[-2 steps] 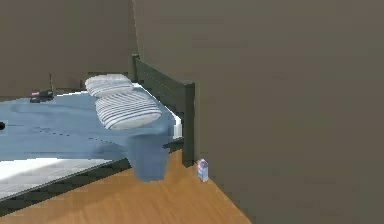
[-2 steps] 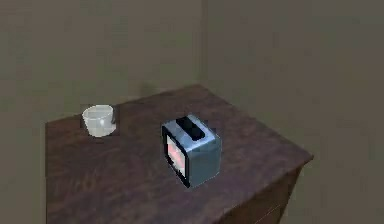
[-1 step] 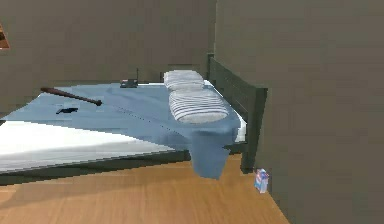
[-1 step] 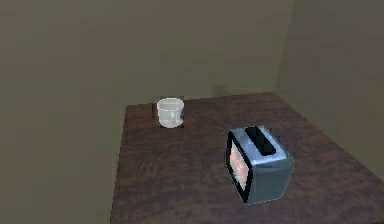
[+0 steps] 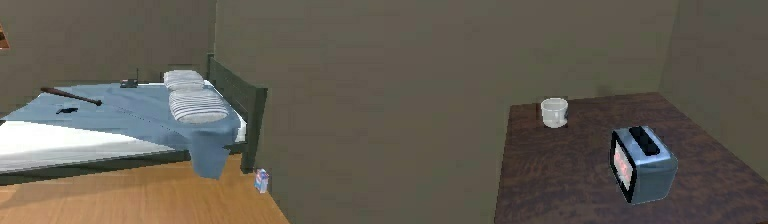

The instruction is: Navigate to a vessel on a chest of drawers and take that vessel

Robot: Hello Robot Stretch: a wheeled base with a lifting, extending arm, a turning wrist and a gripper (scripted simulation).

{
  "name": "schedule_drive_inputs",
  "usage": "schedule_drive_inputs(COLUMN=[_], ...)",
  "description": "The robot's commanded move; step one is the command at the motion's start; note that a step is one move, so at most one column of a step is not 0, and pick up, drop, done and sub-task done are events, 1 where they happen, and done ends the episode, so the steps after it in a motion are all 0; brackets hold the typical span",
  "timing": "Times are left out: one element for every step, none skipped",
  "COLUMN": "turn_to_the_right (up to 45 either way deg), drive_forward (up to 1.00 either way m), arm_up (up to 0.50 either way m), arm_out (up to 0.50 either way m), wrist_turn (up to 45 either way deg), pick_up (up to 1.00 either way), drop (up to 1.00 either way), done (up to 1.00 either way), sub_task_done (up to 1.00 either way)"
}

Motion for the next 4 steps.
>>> schedule_drive_inputs(turn_to_the_right=[0.0, 0.0, 0.0, 0.0], drive_forward=[0.0, 0.0, 0.0, 0.0], arm_up=[0.38, 0.0, 0.0, 0.0], arm_out=[0.0, 0.34, 0.0, 0.0], wrist_turn=[0.0, 0.0, 45.0, 45.0], pick_up=[0.0, 0.0, 0.0, 0.0], drop=[0.0, 0.0, 0.0, 0.0], done=[0.0, 0.0, 0.0, 0.0], sub_task_done=[0.0, 0.0, 0.0, 0.0])
